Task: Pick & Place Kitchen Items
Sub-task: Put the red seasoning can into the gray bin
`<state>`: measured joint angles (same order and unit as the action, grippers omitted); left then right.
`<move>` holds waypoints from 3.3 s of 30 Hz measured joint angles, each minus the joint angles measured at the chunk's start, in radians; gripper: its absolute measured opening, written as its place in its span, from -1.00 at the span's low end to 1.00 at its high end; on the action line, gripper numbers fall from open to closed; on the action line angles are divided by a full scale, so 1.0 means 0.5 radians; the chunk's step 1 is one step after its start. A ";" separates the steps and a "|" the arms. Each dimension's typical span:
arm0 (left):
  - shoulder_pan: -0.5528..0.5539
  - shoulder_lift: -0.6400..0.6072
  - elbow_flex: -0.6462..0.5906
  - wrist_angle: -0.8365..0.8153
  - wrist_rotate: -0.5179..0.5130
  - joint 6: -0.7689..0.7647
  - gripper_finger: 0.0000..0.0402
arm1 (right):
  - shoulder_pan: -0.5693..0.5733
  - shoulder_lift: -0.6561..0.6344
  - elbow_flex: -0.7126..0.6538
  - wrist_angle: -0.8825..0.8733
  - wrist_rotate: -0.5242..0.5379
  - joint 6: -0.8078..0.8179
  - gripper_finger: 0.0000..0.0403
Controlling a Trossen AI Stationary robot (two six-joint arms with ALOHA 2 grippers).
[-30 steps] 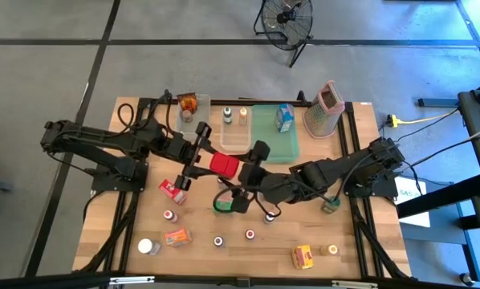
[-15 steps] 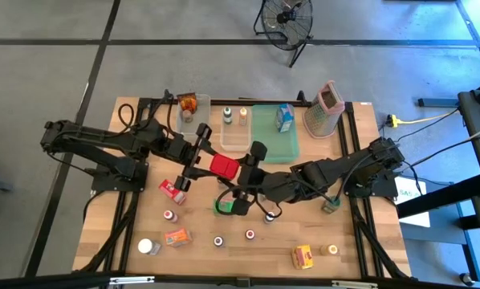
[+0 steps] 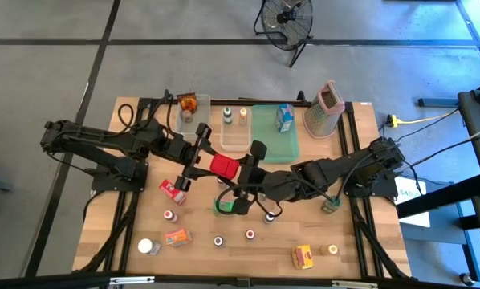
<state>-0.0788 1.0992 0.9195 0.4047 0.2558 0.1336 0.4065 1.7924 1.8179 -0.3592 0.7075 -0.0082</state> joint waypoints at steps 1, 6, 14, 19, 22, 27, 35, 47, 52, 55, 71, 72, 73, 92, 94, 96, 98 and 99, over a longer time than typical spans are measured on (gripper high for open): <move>0.000 0.000 0.000 -0.002 0.000 0.003 -0.09 | 0.000 0.000 0.000 -0.001 -0.002 0.000 0.00; 0.000 0.000 0.000 -0.018 -0.005 0.019 -0.08 | 0.001 0.000 0.000 -0.009 -0.008 0.000 0.00; -0.002 0.002 -0.001 -0.028 -0.074 0.020 0.10 | 0.000 0.000 0.000 -0.021 -0.046 -0.004 -0.01; -0.032 0.002 -0.001 -0.026 -0.122 0.021 0.22 | 0.001 0.000 0.000 -0.022 -0.044 -0.005 -0.01; -0.055 -0.002 -0.001 -0.026 -0.191 0.055 0.28 | 0.001 0.000 0.000 -0.022 -0.038 -0.005 -0.01; -0.082 -0.020 -0.001 -0.028 -0.232 0.159 0.31 | 0.001 0.001 0.000 -0.023 -0.035 -0.005 -0.01; -0.103 -0.111 -0.001 -0.154 -0.281 0.288 0.31 | 0.002 0.001 0.000 -0.061 -0.030 0.001 -0.01; -0.103 -0.356 -0.002 -0.354 -0.288 0.385 0.31 | 0.002 0.002 0.000 -0.099 -0.024 0.053 -0.01; -0.103 -0.491 -0.002 -0.441 -0.204 0.456 0.31 | 0.002 0.002 0.000 -0.106 -0.024 0.053 -0.01; -0.103 -0.530 -0.002 -0.457 -0.151 0.450 0.35 | 0.002 0.002 0.000 -0.109 -0.024 0.053 -0.01; -0.101 -0.463 -0.002 -0.467 0.032 0.165 0.63 | -0.002 0.002 0.000 -0.112 -0.024 0.074 -0.01; -0.101 -0.463 -0.002 -0.446 0.051 0.130 0.63 | -0.002 0.002 0.000 -0.112 -0.024 0.076 -0.01; -0.101 -0.462 -0.002 -0.416 0.079 0.089 0.63 | -0.002 0.002 0.000 -0.113 -0.024 0.076 -0.01; -0.102 -0.418 -0.002 -0.271 -0.008 0.104 0.65 | 0.000 0.002 0.000 -0.127 -0.024 0.098 -0.01; -0.101 -0.418 -0.002 -0.272 -0.039 0.106 0.65 | -0.001 0.002 0.000 -0.127 -0.024 0.098 -0.01; -0.099 -0.423 -0.002 -0.276 -0.085 0.112 0.65 | 0.000 0.002 0.000 -0.127 -0.024 0.098 -0.01; -0.088 -0.427 -0.002 -0.276 -0.128 0.136 0.65 | 0.000 0.002 0.000 -0.127 -0.024 0.098 -0.01; -0.074 -0.427 -0.002 -0.276 -0.142 0.145 0.65 | 0.000 0.002 0.000 -0.127 -0.024 0.098 -0.01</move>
<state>-0.1157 0.8856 0.9184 0.2668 0.1849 0.2063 0.4064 1.7931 1.8179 -0.4229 0.6956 0.0406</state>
